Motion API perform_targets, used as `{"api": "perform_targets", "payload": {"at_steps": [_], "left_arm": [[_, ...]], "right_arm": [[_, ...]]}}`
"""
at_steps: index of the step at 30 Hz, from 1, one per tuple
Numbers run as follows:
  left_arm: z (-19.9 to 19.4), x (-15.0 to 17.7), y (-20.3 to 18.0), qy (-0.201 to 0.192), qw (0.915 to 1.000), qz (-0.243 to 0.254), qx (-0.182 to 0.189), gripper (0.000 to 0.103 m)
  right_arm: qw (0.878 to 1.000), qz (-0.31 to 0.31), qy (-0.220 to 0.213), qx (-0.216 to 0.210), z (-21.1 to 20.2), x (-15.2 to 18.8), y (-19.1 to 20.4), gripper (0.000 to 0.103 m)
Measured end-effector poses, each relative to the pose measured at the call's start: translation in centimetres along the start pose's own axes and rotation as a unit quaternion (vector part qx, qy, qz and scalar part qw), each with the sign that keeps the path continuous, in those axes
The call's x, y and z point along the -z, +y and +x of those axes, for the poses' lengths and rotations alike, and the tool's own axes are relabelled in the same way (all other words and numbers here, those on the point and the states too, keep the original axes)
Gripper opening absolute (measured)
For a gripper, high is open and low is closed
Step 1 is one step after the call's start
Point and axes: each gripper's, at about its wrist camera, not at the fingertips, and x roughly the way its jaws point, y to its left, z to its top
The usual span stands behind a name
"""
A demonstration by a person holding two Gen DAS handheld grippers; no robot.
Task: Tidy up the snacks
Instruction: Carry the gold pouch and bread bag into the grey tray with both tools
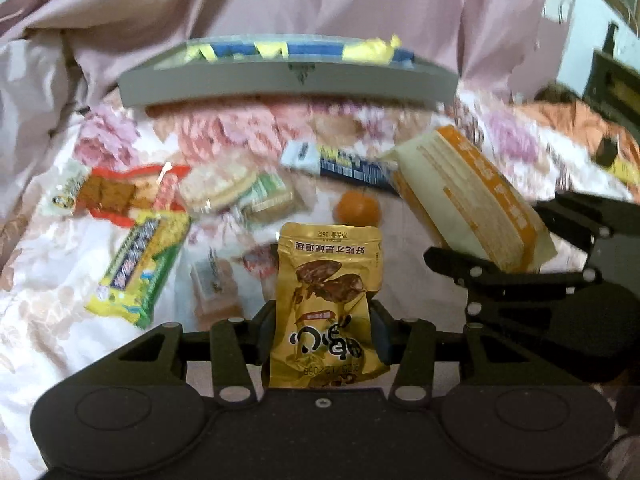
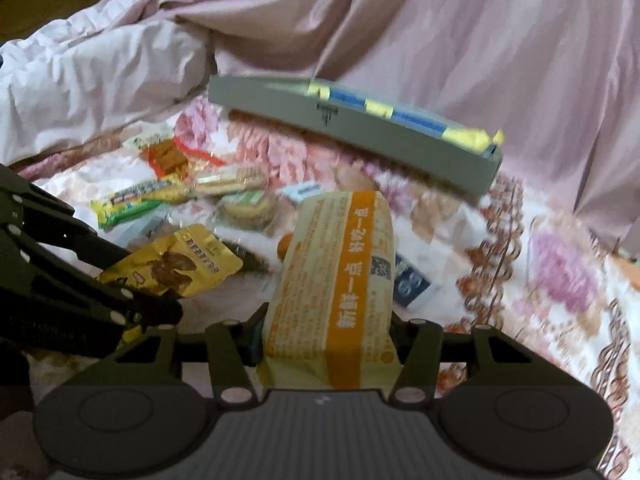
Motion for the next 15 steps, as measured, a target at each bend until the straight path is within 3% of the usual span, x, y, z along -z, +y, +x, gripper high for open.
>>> {"api": "perform_targets", "payload": {"at_steps": [5, 15], "left_arm": [[-1.0, -2.2, 0.0, -0.051, 0.9985, -0.018, -0.002, 0.049], [-0.7, -10.0, 0.8, -0.13, 0.9902, -0.049, -0.009, 0.05]], "right_arm": [[0.998, 0.003, -0.052, 0.018, -1.0, -0.6, -0.5, 0.057], [0.987, 0.081, -0.135, 0.029, -1.1, -4.6, -4.7, 0.058]]}}
